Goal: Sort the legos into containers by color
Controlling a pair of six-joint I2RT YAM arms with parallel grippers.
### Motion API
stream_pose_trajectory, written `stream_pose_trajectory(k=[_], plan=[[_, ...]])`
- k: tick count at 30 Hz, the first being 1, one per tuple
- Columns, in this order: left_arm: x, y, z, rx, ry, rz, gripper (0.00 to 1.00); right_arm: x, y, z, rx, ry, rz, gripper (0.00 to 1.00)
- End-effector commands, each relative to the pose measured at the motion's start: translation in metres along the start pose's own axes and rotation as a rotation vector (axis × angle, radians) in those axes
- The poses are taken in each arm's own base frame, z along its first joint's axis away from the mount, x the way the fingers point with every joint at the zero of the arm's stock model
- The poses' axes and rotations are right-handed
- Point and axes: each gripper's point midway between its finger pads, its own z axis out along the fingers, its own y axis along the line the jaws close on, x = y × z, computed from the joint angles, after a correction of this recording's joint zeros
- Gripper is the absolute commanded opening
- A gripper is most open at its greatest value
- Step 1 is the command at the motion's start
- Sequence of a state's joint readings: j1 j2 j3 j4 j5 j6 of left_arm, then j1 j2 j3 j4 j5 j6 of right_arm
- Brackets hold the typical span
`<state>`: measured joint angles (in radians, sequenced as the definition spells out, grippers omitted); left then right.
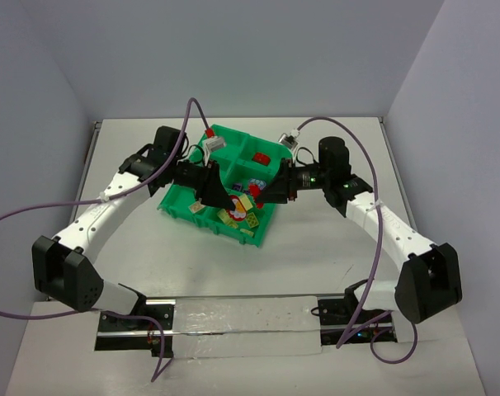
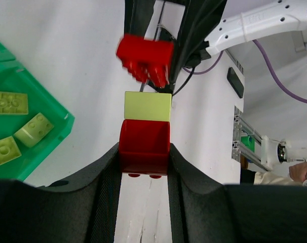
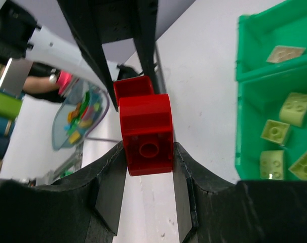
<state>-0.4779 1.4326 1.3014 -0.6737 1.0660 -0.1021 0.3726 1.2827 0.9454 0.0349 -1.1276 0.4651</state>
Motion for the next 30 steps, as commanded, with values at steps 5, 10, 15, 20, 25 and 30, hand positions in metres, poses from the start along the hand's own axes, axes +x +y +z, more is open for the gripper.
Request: stream_pose_trajectory(k=[5,10,15,20,25,30], plan=[[-0.024,0.008,-0.009,-0.031,-0.035,-0.002,0.0,-0.035,-0.009,-0.008,0.14,-0.075,-0.038,0.0],[-0.031,0.024,-0.013,-0.119,-0.069,-0.038,0.0,-0.048,-0.038,-0.015,0.308,-0.136,-0.026,0.0],[-0.044,0.037,-0.023,-0.19,-0.125,-0.072,0.0,-0.06,-0.065,-0.024,0.459,-0.179,0.003,0.0],[-0.065,0.057,-0.038,-0.26,-0.206,-0.113,0.0,-0.084,-0.128,-0.054,0.838,-0.243,0.088,0.0],[-0.076,0.079,-0.045,-0.299,-0.244,-0.188,0.0,-0.102,-0.185,-0.053,0.999,-0.229,0.158,0.0],[-0.089,0.094,-0.043,-0.313,-0.287,-0.255,0.0,-0.126,-0.23,-0.041,1.058,-0.252,0.177,0.0]])
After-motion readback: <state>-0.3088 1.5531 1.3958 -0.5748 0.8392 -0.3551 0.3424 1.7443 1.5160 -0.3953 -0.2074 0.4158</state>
